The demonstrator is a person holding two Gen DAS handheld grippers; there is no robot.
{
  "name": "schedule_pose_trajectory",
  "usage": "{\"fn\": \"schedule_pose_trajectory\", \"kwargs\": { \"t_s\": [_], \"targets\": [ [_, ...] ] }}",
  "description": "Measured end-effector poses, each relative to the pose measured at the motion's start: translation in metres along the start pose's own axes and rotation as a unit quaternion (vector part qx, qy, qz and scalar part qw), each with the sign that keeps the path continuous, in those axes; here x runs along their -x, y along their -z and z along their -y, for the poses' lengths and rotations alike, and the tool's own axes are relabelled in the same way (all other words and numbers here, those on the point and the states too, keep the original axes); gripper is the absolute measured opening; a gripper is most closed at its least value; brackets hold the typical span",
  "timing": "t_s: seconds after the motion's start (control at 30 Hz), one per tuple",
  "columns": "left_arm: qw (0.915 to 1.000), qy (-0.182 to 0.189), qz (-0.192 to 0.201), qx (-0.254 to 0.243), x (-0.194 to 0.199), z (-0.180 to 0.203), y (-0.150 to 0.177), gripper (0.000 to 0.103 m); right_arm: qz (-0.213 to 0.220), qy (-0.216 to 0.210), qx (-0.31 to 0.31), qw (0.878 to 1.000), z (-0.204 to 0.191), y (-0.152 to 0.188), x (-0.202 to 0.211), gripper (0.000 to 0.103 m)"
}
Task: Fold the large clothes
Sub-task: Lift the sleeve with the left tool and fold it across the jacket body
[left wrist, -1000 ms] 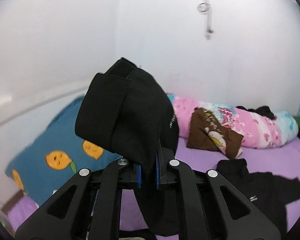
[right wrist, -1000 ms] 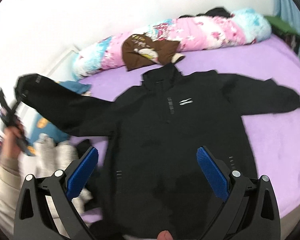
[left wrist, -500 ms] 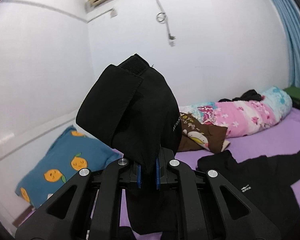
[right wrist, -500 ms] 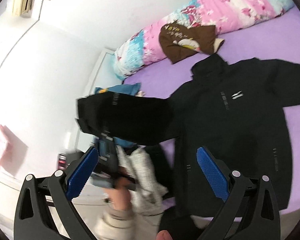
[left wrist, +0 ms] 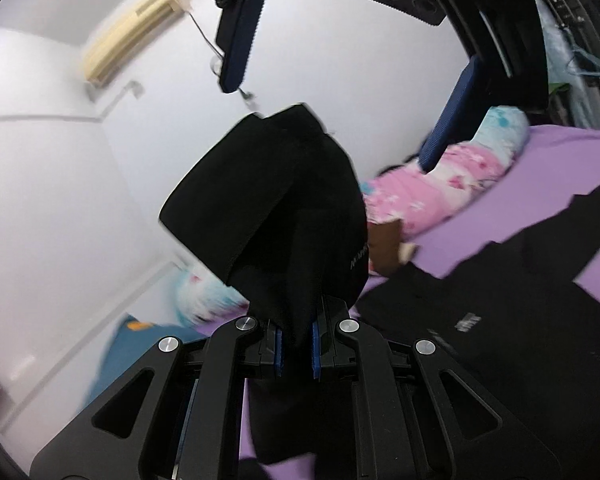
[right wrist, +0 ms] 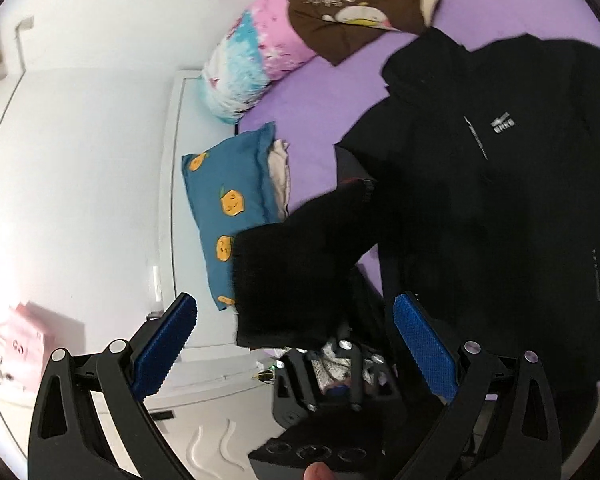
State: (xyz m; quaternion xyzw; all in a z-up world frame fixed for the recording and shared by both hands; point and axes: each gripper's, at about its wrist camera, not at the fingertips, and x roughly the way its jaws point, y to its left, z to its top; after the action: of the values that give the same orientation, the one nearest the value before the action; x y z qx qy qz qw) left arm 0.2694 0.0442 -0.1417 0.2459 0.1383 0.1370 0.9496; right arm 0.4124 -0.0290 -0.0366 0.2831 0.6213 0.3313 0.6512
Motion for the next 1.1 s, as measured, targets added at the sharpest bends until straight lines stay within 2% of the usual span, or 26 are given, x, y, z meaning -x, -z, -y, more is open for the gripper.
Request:
{"fn": "schedule_pose_trajectory", "kwargs": {
  "t_s": [0.07,0.1,0.13,0.17,0.2,0.27,0.37,0.47,0.57,0.63,0.67,0.77,0.87,0.9,1.0,1.1],
  "targets": [
    [0.9997,0.002,0.008,-0.023,-0.001,0.016,0.003,0.009,0.001,0.01,-0.019,1.0,0.016,-0.002,-0.002,0.097],
    [0.9994,0.003,0.013,-0.032,0.0,0.022,0.004,0.009,0.002,0.013,-0.028,1.0,0.025,-0.004,-0.003,0.093],
    [0.9989,0.004,0.018,-0.044,0.001,0.029,0.005,0.009,0.002,0.015,-0.033,0.999,0.029,-0.005,-0.005,0.088],
    [0.9982,0.005,0.024,-0.054,0.003,0.035,0.007,0.009,0.001,0.02,-0.039,0.999,0.037,-0.006,-0.005,0.072],
    [0.9971,0.005,0.029,-0.07,0.006,0.043,0.01,0.009,-0.002,0.016,-0.048,0.999,0.044,-0.007,-0.005,0.065],
    [0.9947,0.008,0.035,-0.096,0.005,0.056,0.015,0.009,-0.014,0.01,-0.061,0.998,0.058,-0.009,-0.009,0.062],
    [0.9914,0.02,0.035,-0.125,0.001,0.076,0.022,0.009,-0.016,-0.003,-0.065,0.998,0.073,-0.009,-0.009,0.044],
    [0.9886,0.032,0.036,-0.142,-0.002,0.091,0.026,0.009,-0.006,-0.005,-0.062,0.998,0.086,-0.011,-0.005,0.036],
    [0.9873,0.035,0.032,-0.152,-0.004,0.102,0.028,0.022,0.007,-0.028,-0.058,0.998,0.099,-0.017,0.003,0.032],
    [0.9879,0.045,0.03,-0.146,-0.001,0.103,0.03,0.063,0.023,-0.046,-0.039,0.998,0.102,-0.024,0.013,0.031],
    [0.9885,0.051,0.029,-0.139,0.0,0.103,0.032,0.066,0.037,-0.053,-0.028,0.998,0.104,-0.028,0.021,0.031],
    [0.9889,0.079,0.01,-0.125,0.003,0.1,0.042,0.067,0.058,-0.072,-0.006,0.996,0.112,-0.044,0.04,0.024],
    [0.9897,0.117,-0.028,-0.077,-0.004,0.088,0.053,0.067,0.068,-0.05,0.03,0.996,0.123,-0.06,0.052,0.021],
    [0.9898,0.12,-0.037,-0.067,-0.005,0.085,0.057,0.067,0.065,-0.042,0.039,0.996,0.129,-0.065,0.051,0.02],
    [0.9878,0.137,-0.065,-0.034,-0.012,0.071,0.073,0.067,0.065,-0.014,0.042,0.997,0.166,-0.076,0.049,0.015],
    [0.986,0.14,-0.087,-0.027,-0.017,0.063,0.087,0.067,0.066,0.003,0.025,0.997,0.218,-0.083,0.041,0.012]
  ]
}}
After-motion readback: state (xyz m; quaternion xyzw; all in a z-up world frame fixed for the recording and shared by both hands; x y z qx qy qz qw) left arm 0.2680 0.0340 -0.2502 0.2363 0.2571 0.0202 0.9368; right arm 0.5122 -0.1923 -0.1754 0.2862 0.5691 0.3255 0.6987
